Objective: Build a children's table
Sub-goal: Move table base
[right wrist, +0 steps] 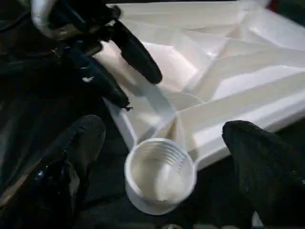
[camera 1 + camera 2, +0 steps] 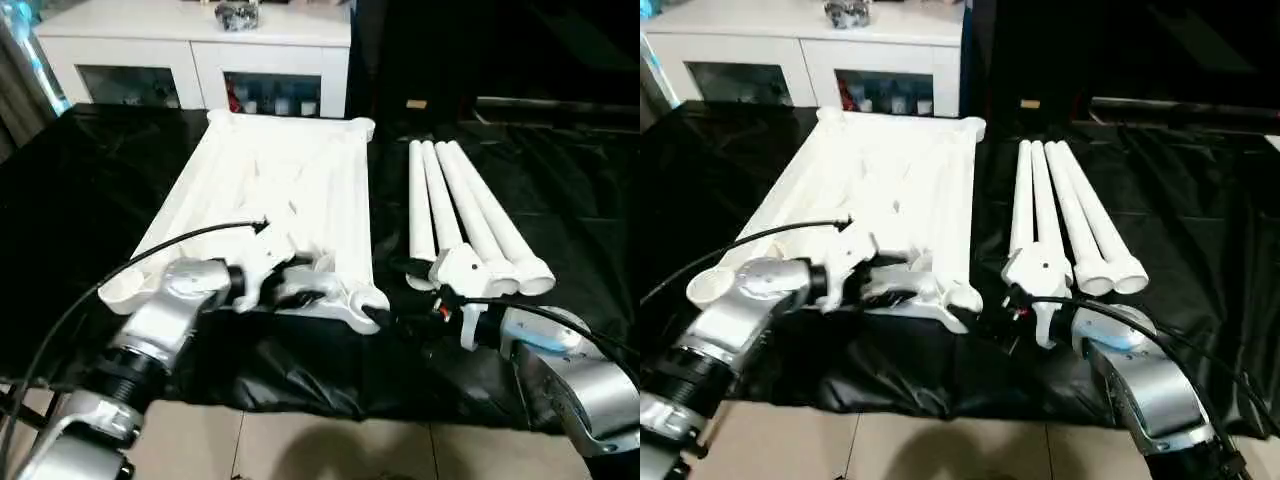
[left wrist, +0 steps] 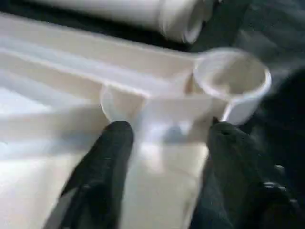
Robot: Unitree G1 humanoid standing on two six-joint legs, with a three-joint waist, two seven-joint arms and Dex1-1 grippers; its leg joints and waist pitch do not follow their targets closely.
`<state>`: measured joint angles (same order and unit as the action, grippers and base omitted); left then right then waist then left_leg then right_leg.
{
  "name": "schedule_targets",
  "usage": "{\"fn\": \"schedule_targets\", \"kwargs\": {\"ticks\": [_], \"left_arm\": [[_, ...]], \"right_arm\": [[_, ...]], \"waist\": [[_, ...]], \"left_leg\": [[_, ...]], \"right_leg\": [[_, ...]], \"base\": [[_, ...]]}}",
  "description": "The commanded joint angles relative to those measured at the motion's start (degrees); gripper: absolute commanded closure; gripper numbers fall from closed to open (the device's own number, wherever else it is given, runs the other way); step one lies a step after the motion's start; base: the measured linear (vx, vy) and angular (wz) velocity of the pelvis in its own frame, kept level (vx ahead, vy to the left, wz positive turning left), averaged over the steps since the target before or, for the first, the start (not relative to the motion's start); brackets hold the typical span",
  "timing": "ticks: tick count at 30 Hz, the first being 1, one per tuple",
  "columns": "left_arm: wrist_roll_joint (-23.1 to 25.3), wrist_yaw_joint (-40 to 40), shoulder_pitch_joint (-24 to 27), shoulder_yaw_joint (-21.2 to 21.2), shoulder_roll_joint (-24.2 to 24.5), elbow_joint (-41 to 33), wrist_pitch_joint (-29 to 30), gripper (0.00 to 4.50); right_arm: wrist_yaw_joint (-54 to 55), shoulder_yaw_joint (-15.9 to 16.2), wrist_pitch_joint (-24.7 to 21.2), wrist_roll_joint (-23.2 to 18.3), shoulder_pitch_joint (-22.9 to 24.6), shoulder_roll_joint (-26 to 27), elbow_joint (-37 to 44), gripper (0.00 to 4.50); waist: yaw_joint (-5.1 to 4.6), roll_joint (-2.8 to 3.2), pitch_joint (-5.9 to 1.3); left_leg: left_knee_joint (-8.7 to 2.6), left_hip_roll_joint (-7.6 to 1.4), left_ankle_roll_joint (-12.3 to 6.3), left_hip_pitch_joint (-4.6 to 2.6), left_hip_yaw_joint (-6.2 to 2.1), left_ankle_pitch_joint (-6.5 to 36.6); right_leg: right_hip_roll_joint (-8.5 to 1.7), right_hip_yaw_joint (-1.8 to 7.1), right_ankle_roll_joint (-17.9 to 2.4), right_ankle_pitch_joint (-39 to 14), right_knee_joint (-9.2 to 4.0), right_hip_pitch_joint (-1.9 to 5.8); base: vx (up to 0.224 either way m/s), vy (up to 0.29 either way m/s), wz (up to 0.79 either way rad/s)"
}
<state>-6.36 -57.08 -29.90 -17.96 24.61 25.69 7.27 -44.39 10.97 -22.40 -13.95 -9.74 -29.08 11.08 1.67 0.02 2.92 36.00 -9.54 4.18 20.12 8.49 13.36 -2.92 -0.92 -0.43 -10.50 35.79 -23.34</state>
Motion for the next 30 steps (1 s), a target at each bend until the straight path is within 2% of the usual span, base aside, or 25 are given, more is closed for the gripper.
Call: {"fn": "schedule_targets", "kwargs": {"ticks": [1, 2, 3, 5, 6, 9, 12, 14, 17, 18, 19, 21, 24, 25, 26, 27, 30], "left_arm": [[-0.52, -3.48, -0.53, -0.92, 1.03, -0.10, -0.22, 1.84], [-0.93, -5.25, -0.53, -1.04, 1.32, 0.26, -0.20, 1.84], [-1.16, -6.21, -0.61, -1.08, 1.41, 0.65, -0.28, 2.11], [-1.21, -8.07, -0.95, -1.31, 1.70, 1.86, -0.77, 2.10], [-0.53, -8.09, -1.37, -1.57, 1.74, 3.21, -1.84, 2.16], [1.21, -7.69, -2.98, -2.00, 1.31, 7.65, -4.85, 2.56], [3.73, -6.66, -5.15, -2.35, 0.71, 12.56, -8.11, 2.63], [5.28, -6.35, -6.62, -2.87, 0.50, 15.36, -9.61, 2.96], [6.24, -7.04, -8.42, -3.29, 0.40, 18.13, -10.70, 3.07], [6.40, -7.66, -9.05, -3.43, 0.47, 18.95, -10.90, 3.07], [6.43, -7.95, -9.20, -3.50, 0.52, 19.14, -10.92, 3.31], [6.57, -9.25, -9.79, -3.76, 0.69, 20.10, -11.56, 3.37], [6.90, -10.51, -10.14, -3.85, 0.76, 20.83, -11.99, 3.64], [7.06, -10.69, -10.31, -3.70, 0.69, 21.31, -12.32, 3.73], [6.81, -10.65, -10.23, -3.32, 0.56, 21.14, -12.06, 3.77], [6.02, -10.24, -9.84, -2.51, 0.34, 19.96, -10.70, 3.79], [5.71, -9.93, -9.39, -2.10, 0.25, 18.90, -9.73, 4.01]], "right_arm": [[-1.40, 0.38, -0.45, -0.88, -0.99, -0.65, 0.68, 0.00], [-1.91, 0.42, -0.65, -1.15, -1.14, -0.77, 0.66, 0.00], [-2.21, 0.44, -0.72, -1.28, -1.26, -0.83, 0.60, 0.00], [-2.98, 0.53, -1.07, -1.61, -1.63, -1.02, 0.36, 0.00], [-3.39, 0.73, -1.08, -1.58, -1.79, -1.22, 0.22, 0.00], [-4.57, 1.26, -1.04, -1.51, -2.02, -1.66, -0.09, 0.00], [-5.76, 2.01, -1.09, -1.21, -2.27, -2.05, -0.27, 0.00], [-6.63, 2.59, -1.05, -1.06, -2.41, -2.34, -0.28, 0.00], [-7.49, 3.30, -1.08, -0.79, -2.45, -2.75, -0.18, 0.00], [-7.73, 3.59, -1.08, -0.73, -2.40, -2.96, -0.04, 0.00], [-7.80, 3.66, -1.10, -0.74, -2.37, -3.03, 0.04, 0.00], [-8.05, 3.82, -1.12, -0.68, -2.28, -3.23, 0.23, 0.00], [-8.29, 3.76, -1.09, -0.46, -2.32, -3.17, 0.19, 0.00], [-8.30, 3.80, -1.08, -0.45, -2.40, -3.14, 0.15, 0.00], [-8.23, 3.82, -0.98, -0.39, -2.46, -3.11, 0.11, 0.00], [-8.06, 3.81, -0.86, -0.28, -2.52, -3.03, 0.05, 0.00], [-8.00, 3.78, -0.73, -0.25, -2.50, -3.03, 0.05, 0.00]], "waist": [[0.07, 0.19, -3.80], [0.17, 0.21, -3.88], [0.20, -0.04, -3.74], [0.21, -0.23, -3.63], [0.23, -0.09, -3.61], [0.32, -0.23, -3.41], [0.39, -0.37, -3.32], [0.41, -0.53, -3.28], [0.44, -0.48, -3.19], [0.50, -0.25, -3.22], [0.47, -0.39, -3.20], [0.46, -0.38, -3.19], [0.47, -0.41, -3.27], [0.52, -0.06, -3.27], [0.46, -0.27, -3.34], [0.46, -0.04, -3.43], [0.28, -0.06, -3.52]], "left_leg": [[-4.46, -2.39, -2.58, 0.44, -0.35, 4.29], [-4.46, -2.43, -2.88, 0.37, -0.33, 3.70], [-4.58, -2.50, -3.49, 0.41, -0.19, 3.38], [-4.66, -2.56, -3.72, 0.33, -0.10, 4.03], [-4.69, -2.62, -3.65, 0.33, -0.11, 4.31], [-4.79, -2.66, -3.02, 0.03, 0.16, 6.59], [-4.90, -2.81, -2.46, -0.02, 0.22, 7.28], [-4.90, -2.79, -2.27, -0.02, 0.34, 7.59], [-5.01, -2.87, -2.05, -0.09, 0.46, 8.37], [-5.02, -2.95, -1.86, -0.14, 0.41, 8.56], [-5.01, -2.90, -1.80, -0.12, 0.47, 8.93], [-5.13, -2.92, -1.57, 0.14, 0.36, 8.79], [-5.05, -2.97, -1.74, 0.13, 0.37, 8.35], [-5.08, -2.97, -1.70, 0.13, 0.33, 8.26], [-5.04, -2.96, -1.76, 0.21, 0.35, 7.92], [-5.07, -3.04, -1.73, 0.24, 0.30, 7.23], [-5.01, -3.05, -2.10, 0.35, 0.30, 6.35]], "right_leg": [[-3.87, 2.21, -13.42, -4.27, -3.79, 3.43], [-3.94, 2.19, -13.91, -3.11, -3.69, 3.52], [-3.97, 2.17, -14.81, -1.82, -3.63, 3.56], [-4.07, 2.13, -15.12, -2.92, -3.81, 3.63], [-4.14, 2.15, -15.13, -3.54, -3.77, 3.67], [-4.08, 2.22, -13.82, -8.65, -4.38, 3.42], [-4.20, 2.25, -13.01, -10.67, -4.56, 3.39], [-4.17, 2.26, -12.43, -11.77, -4.68, 3.29], [-4.28, 2.25, -11.96, -13.73, -4.89, 3.10], [-4.39, 2.27, -11.98, -13.91, -4.81, 3.12], [-4.39, 2.28, -11.83, -14.56, -4.95, 3.05], [-4.49, 2.26, -11.40, -15.39, -4.96, 3.21], [-4.52, 2.26, -11.72, -14.30, -4.87, 3.12], [-4.55, 2.27, -11.87, -13.93, -4.82, 3.14], [-4.50, 2.25, -12.04, -12.94, -4.78, 3.24], [-4.54, 2.23, -12.68, -11.11, -4.54, 3.31], [-4.51, 2.11, -14.15, -7.39, -4.21, 3.52]], "base": [[0.000, 0.000, 0.00], [0.000, 0.000, 0.00], [0.000, 0.000, 0.00], [0.000, 0.000, 0.00], [0.000, 0.000, 0.00], [0.000, 0.000, 0.00], [0.000, 0.000, 0.00], [0.000, 0.000, 0.00], [0.000, 0.000, 0.00], [0.000, 0.000, 0.00], [0.000, 0.000, 0.00], [0.000, 0.000, 0.00], [0.000, 0.000, 0.00], [0.000, 0.000, 0.00], [0.000, 0.000, 0.00], [0.000, 0.000, 0.00], [0.000, 0.000, 0.00]]}}
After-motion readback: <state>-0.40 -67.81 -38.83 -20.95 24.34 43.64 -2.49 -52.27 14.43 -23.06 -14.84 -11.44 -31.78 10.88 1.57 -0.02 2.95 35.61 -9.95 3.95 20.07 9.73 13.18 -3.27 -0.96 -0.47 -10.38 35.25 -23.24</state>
